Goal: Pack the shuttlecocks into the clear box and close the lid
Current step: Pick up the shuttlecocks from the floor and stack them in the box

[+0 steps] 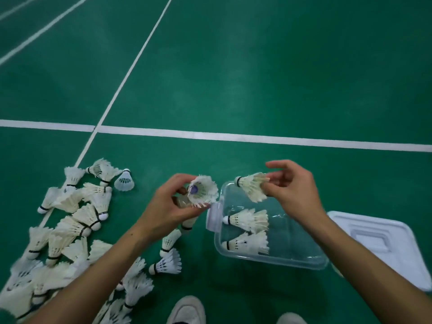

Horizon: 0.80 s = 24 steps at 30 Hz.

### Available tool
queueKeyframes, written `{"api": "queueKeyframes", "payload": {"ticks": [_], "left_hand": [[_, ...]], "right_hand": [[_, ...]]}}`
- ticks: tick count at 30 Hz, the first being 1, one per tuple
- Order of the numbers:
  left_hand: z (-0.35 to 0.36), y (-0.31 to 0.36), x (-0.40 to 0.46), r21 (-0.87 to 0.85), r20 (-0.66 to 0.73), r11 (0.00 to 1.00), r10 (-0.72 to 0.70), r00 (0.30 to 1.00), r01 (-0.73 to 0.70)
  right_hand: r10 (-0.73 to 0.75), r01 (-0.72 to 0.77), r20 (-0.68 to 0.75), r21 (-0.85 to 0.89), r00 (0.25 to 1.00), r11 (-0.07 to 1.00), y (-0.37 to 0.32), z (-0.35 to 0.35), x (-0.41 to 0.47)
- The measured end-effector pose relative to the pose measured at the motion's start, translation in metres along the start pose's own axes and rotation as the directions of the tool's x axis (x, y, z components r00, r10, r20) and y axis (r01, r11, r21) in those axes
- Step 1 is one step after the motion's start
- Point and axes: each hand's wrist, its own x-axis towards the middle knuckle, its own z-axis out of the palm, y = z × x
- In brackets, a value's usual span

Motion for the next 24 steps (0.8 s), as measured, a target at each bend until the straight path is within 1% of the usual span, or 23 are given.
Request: {"api": "queueKeyframes", "payload": {"ticks": [2,5,8,11,14,18,21,24], "left_hand": [[0.024,0.015,0.01,-0.028,0.072,0.999,0.025,0.997,-0.023],[0.053,0.024,0.02,-0.081,0.143,0.997,0.029,0.989,-0.017],[0.074,0.024,0.024,-0.103,0.23,0.993,-0.04,0.972,0.065],[0.09,0.028,0.028,-0.184,0.367,0.965,-0.11,0.924,0.188],[0.098,0.033,0.035,-0.26,0.466,0.926,-0.13,0.875,0.275],[0.106,0.032,0.044,-0.295,0.441,0.903,-0.162,0.883,0.313],[0.114,0.032,0.049,-0.268,0.427,0.915,-0.169,0.889,0.303],[0.119,0.031,0.054,-0.232,0.427,0.93,-0.167,0.889,0.286]], "right_hand": [[0.072,-0.072,-0.055,0.013,0.996,0.997,0.02,-0.03,-0.005],[0.157,-0.152,-0.132,0.053,0.979,0.987,0.046,-0.052,-0.013],[0.239,-0.22,-0.123,0.145,0.963,0.965,0.059,-0.051,-0.019],[0.272,-0.249,-0.068,0.246,0.96,0.937,0.059,-0.045,-0.02],[0.247,-0.232,-0.011,0.302,0.969,0.924,0.055,-0.038,-0.019],[0.165,-0.169,0.037,0.255,0.986,0.952,0.06,-0.037,-0.017],[0.099,-0.115,0.081,0.235,0.992,0.965,0.068,-0.046,-0.022],[0.033,-0.048,0.121,0.126,0.992,0.991,0.075,-0.052,-0.031]]}}
